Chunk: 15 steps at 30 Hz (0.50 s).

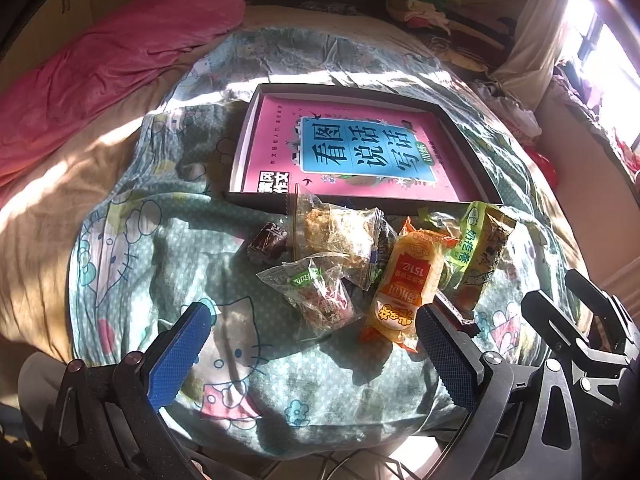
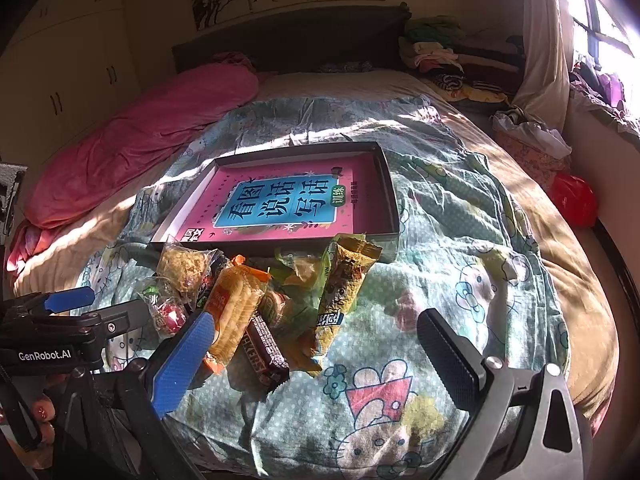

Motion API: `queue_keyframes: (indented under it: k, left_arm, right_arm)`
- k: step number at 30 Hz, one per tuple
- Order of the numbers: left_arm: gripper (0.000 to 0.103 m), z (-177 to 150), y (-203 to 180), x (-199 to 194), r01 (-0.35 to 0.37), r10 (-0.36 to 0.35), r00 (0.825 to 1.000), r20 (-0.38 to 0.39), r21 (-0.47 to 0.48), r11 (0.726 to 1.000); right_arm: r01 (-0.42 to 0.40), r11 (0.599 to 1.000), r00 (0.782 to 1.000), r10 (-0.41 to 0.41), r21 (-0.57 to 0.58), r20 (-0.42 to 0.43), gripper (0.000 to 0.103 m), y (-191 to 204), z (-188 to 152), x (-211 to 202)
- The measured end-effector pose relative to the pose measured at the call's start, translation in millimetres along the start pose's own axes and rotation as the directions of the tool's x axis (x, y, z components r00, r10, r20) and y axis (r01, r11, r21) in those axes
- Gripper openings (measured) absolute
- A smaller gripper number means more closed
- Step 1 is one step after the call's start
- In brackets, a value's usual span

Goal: Organize snacks

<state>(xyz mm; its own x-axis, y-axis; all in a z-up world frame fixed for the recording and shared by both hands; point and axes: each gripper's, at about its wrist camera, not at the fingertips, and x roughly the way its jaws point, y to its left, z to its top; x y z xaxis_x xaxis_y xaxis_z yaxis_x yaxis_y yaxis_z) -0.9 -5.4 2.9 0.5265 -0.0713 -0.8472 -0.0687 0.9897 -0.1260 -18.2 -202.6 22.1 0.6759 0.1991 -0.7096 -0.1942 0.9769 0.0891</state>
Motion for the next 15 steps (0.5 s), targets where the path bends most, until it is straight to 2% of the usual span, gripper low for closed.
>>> queue_keyframes:
  k: [15]
  left_arm:
    - [0.102, 0.5, -0.5, -1.9, 0.008, -0.008, 1.000, 0.007, 0.001, 1.000]
  right_arm:
    - [0.001, 1.000, 1.000, -0.001, 0.000, -0.001, 0.102, -0.4, -0.1, 0.6]
